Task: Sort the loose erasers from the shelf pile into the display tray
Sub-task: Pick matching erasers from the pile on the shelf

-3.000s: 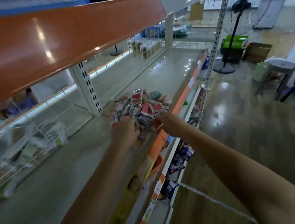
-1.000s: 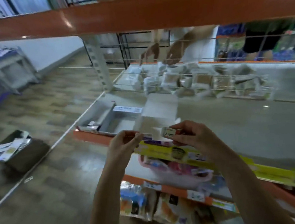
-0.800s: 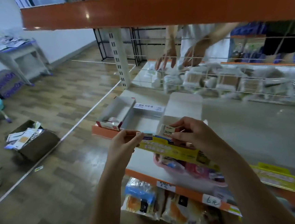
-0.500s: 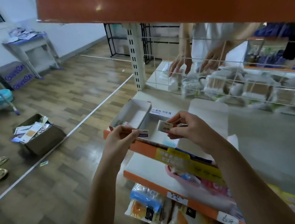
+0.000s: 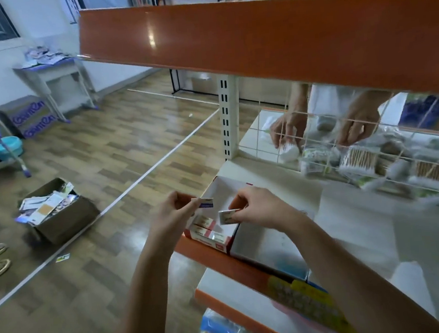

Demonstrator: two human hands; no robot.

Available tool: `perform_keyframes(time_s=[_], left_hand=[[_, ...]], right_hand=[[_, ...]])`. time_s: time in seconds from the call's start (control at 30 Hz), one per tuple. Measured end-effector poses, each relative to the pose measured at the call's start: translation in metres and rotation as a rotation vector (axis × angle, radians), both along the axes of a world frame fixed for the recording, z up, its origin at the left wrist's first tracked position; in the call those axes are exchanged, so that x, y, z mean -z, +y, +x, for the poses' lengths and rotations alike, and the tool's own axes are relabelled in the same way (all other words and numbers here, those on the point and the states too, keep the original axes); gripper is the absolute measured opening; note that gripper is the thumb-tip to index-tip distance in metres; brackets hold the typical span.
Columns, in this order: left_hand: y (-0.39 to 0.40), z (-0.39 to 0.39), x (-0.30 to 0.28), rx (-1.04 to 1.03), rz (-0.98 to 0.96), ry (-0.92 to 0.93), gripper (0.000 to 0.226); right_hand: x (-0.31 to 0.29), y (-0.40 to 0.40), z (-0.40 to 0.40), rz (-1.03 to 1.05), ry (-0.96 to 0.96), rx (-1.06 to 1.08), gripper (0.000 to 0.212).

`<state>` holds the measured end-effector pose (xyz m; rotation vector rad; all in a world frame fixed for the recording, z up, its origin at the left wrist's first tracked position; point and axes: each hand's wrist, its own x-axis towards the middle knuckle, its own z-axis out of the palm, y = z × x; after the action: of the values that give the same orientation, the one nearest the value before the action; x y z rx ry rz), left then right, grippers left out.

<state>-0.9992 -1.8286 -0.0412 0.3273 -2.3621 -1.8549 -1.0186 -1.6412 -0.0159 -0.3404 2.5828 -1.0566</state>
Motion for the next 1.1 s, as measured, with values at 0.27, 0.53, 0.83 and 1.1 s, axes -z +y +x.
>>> perform_keyframes(time_s=[0.27, 0.53, 0.83, 1.1], left_hand=[[-0.022, -0.03, 0.007, 0.16, -0.055, -0.017, 0.011], [-0.04, -0.046, 0.012, 0.358, -0.045, -0.047, 0.013], [-0.045, -0.057, 0.014, 0.495, -0.046, -0.047, 0.01], [-0.032, -0.063, 0.002, 0.669, -0.029, -0.017, 0.009]], right_hand=[[0.005, -0.026, -0.006, 0.231, 0.054, 0.019, 0.013], [0.016, -0.042, 0.0, 0.32, 0.061, 0.17, 0.009], [0.039, -0.058, 0.007, 0.559, 0.168, 0.294, 0.009], [0.018, -0.047, 0.018, 0.445, 0.267, 0.345, 0.021]])
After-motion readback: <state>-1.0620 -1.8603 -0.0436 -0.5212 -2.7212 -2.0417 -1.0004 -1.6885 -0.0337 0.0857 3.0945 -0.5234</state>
